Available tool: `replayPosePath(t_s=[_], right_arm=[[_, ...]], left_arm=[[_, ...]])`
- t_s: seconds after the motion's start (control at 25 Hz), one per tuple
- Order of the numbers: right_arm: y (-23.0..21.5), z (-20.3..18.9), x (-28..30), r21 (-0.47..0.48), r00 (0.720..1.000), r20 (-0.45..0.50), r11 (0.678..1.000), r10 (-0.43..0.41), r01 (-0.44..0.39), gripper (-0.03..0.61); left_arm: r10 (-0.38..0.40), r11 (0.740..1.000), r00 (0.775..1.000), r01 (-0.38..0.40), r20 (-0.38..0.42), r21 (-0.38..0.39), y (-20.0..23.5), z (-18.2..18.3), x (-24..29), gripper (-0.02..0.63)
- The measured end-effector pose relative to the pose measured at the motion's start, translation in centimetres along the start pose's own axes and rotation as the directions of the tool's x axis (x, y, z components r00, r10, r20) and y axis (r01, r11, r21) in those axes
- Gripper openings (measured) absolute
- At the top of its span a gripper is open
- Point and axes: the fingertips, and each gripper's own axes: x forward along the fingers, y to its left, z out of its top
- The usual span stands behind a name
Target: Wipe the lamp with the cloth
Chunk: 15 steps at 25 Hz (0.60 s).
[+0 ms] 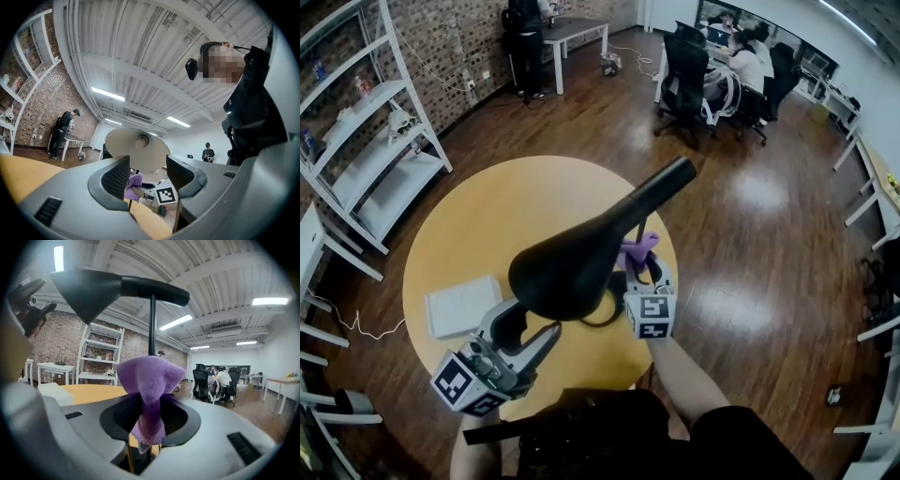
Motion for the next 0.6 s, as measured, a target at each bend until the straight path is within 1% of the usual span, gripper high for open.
replayPosePath(t_s=[0.12, 0.36, 0.48, 0.56, 0.6], right_arm=[[0.0, -3.5, 0.8, 0.02, 0.996, -0.091, 1.0, 0.019, -0.017, 0.118], [-0.2, -8.3, 1.6, 0.015, 0.977, -0.211, 0.999, 0.032, -0.03, 0.117], [-0.3, -10.3, 1.8, -0.004, 0.966, -0.256, 1.0, 0.029, -0.031, 0.113], [-0.4, -11.9, 2.0, -0.007, 0.953, -0.301, 1.0, 0.026, -0.03, 0.107], [-0.5, -13.0, 2.0, 0.001, 0.941, -0.337, 1.0, 0.028, -0.03, 0.102]], left_arm=[[0.003, 1.0, 1.0, -0.003, -0.011, -0.005, 0.0, -0.2, 0.1, 0.239], [0.033, 0.999, 0.999, -0.034, -0.039, -0.013, 0.4, -1.4, -0.7, 0.239], [0.059, 0.998, 0.997, -0.06, -0.053, -0.009, 0.9, -1.8, -1.2, 0.239], [0.081, 0.997, 0.995, -0.081, -0.056, 0.001, 1.4, -1.8, -1.4, 0.233], [0.086, 0.996, 0.995, -0.086, -0.057, 0.003, 1.6, -1.8, -1.4, 0.229]])
